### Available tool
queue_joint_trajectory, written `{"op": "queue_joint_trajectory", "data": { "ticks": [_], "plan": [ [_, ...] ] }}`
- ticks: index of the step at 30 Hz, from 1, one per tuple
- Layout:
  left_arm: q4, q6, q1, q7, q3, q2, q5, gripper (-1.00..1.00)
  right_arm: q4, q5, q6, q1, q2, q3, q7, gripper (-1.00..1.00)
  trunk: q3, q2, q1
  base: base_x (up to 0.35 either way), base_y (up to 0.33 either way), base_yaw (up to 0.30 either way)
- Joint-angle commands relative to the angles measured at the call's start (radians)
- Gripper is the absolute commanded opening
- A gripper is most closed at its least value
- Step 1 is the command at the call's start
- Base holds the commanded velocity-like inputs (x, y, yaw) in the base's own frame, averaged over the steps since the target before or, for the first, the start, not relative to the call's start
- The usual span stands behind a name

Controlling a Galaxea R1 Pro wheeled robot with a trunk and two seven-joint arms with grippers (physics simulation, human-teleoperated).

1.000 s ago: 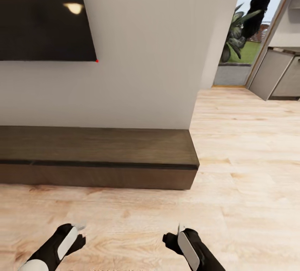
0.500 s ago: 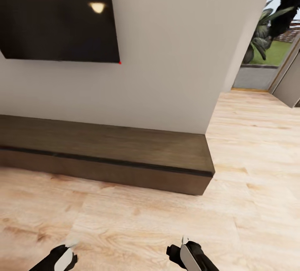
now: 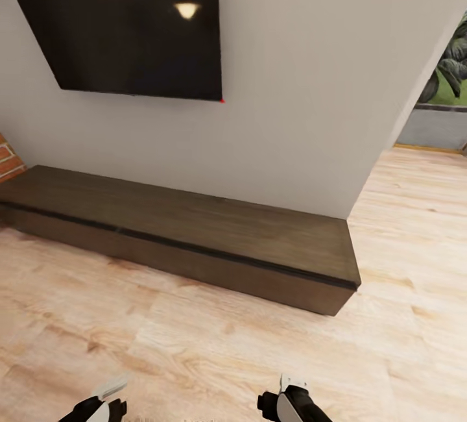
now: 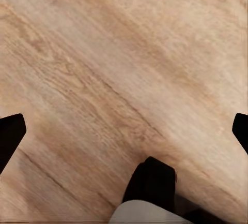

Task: Place each of the two pumpkins and all three candles from the living room inside a cabinet in the living room (use any cabinet), then make sure every cabinet is closed, and position the cauldron so it is next to a table in the living room.

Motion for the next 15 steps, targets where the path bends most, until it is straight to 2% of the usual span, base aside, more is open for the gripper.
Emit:
{"op": "queue_joint_trajectory", "data": {
  "ticks": [1,6,10,15],
  "plan": [
    [0.000,0.000,0.000,-0.001,0.000,-0.002,-0.002,1.00,0.011,0.000,-0.010,0.000,-0.003,0.001,0.000,1.00,0.002,0.007,-0.004,0.000,0.000,0.258],
    [0.001,0.002,0.000,-0.005,0.001,-0.006,-0.003,1.00,0.030,0.000,-0.027,0.000,-0.021,0.002,0.001,1.00,0.014,0.042,-0.023,0.000,0.000,0.258],
    [0.002,0.003,0.000,-0.005,0.002,-0.006,-0.003,1.00,0.031,0.000,-0.028,0.000,-0.022,0.002,0.001,1.00,0.024,0.070,-0.038,0.000,0.000,0.258],
    [0.002,0.002,0.000,-0.006,0.002,-0.007,-0.003,1.00,0.032,0.001,-0.028,0.000,-0.022,0.004,0.001,1.00,0.020,0.070,-0.038,0.000,0.000,0.258]
  ]
}}
